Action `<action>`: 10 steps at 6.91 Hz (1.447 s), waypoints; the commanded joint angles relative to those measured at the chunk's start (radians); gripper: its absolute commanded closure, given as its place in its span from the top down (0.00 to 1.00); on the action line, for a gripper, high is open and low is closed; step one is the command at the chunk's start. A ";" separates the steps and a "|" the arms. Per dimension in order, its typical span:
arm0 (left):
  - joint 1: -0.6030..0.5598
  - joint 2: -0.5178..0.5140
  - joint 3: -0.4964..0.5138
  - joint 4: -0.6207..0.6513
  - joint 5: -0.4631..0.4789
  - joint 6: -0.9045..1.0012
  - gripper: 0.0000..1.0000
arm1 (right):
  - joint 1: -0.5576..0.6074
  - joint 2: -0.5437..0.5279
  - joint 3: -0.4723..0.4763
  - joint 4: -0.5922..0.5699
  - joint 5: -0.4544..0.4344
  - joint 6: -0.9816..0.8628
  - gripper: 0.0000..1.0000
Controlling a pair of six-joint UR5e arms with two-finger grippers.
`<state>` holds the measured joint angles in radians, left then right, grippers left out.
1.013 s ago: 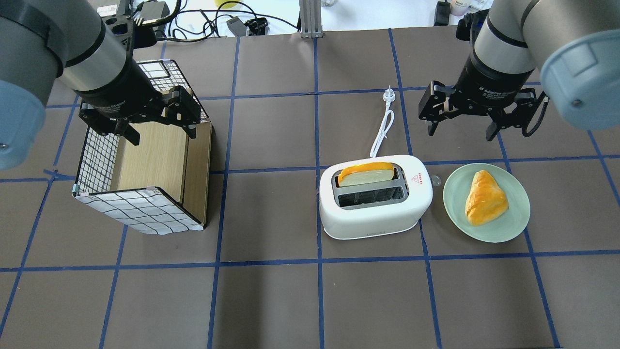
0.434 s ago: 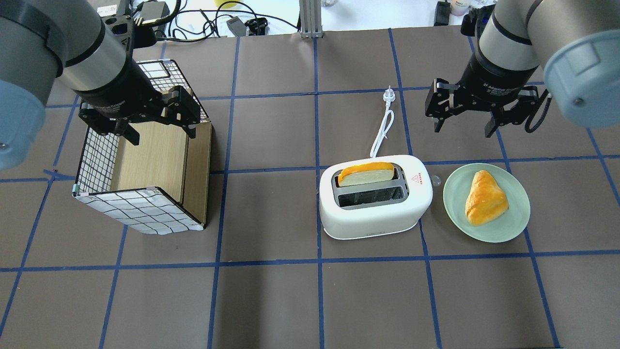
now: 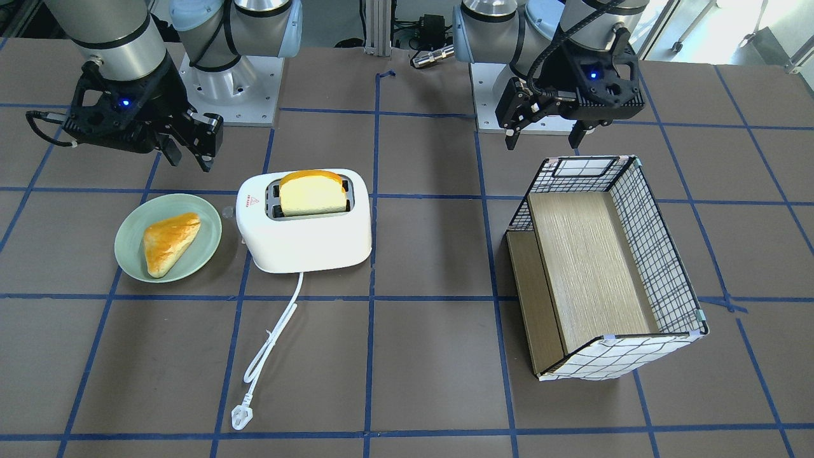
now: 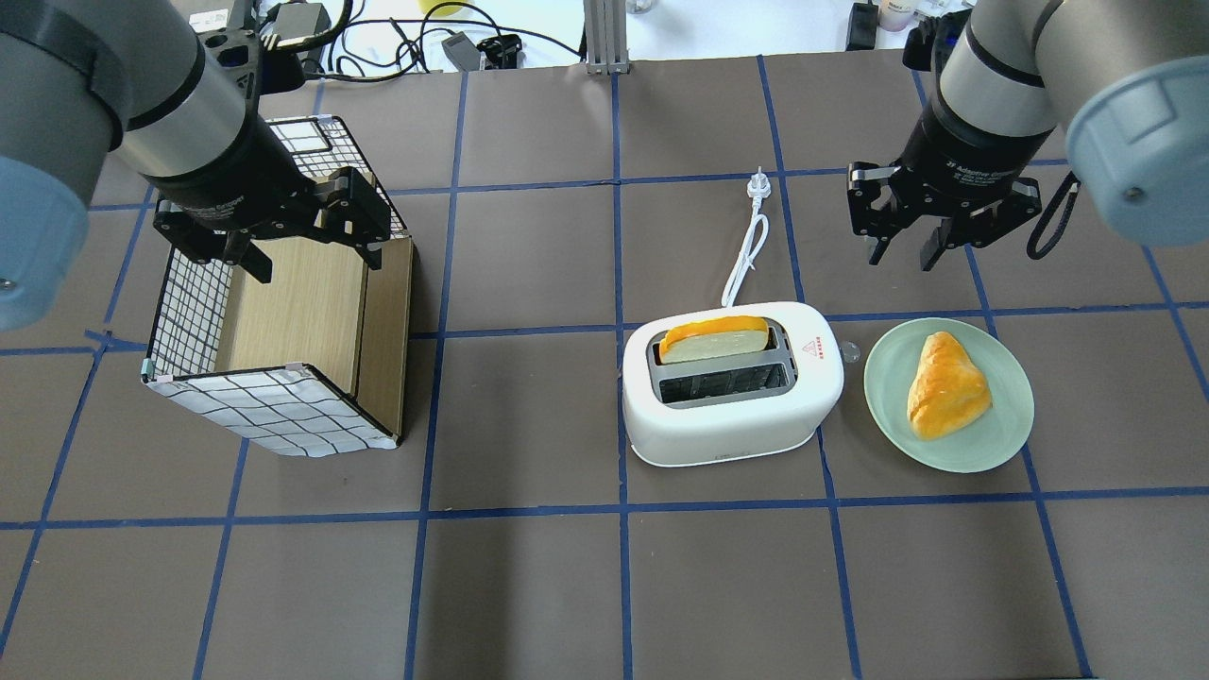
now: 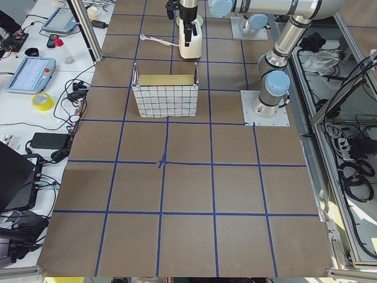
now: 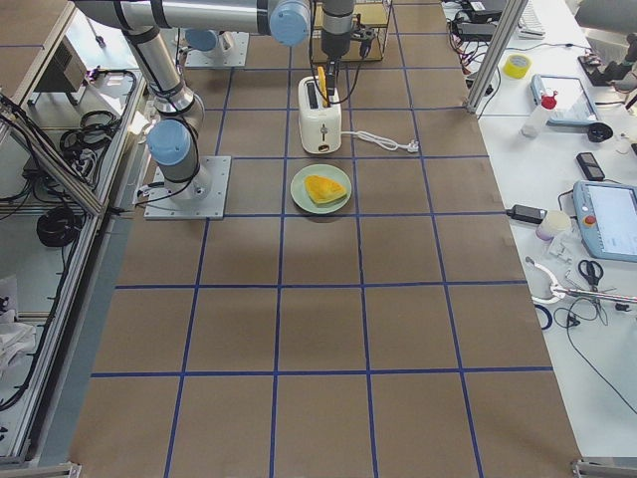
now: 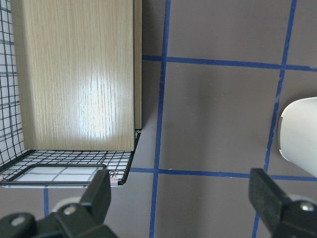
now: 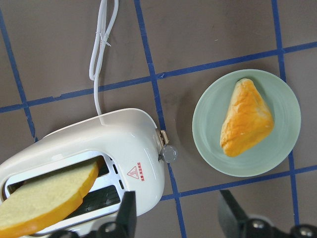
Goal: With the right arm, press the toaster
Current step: 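Move the right gripper down toward the toaster's side lever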
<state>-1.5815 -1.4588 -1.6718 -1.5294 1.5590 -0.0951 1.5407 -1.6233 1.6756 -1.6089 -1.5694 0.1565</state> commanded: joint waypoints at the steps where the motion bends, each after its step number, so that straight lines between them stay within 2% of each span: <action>1: 0.000 0.000 0.001 0.000 0.001 0.000 1.00 | -0.048 0.003 0.003 -0.009 0.034 -0.070 0.00; 2: 0.000 0.000 0.001 0.000 0.000 0.000 1.00 | -0.103 0.011 0.004 0.009 0.120 -0.121 0.00; 4: 0.000 0.000 0.000 0.000 0.001 0.000 1.00 | -0.162 0.011 0.123 -0.060 0.208 -0.143 0.00; 5: 0.000 0.000 0.000 0.000 0.001 0.000 1.00 | -0.163 0.011 0.191 -0.130 0.224 -0.147 0.00; 7: 0.000 0.000 0.000 0.000 0.000 0.000 1.00 | -0.172 0.013 0.274 -0.170 0.241 -0.166 0.00; 10: 0.000 0.000 0.001 0.000 0.000 0.000 1.00 | -0.191 0.026 0.318 -0.215 0.247 -0.172 0.00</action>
<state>-1.5815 -1.4588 -1.6714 -1.5294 1.5596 -0.0951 1.3537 -1.6067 1.9773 -1.8025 -1.3246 -0.0120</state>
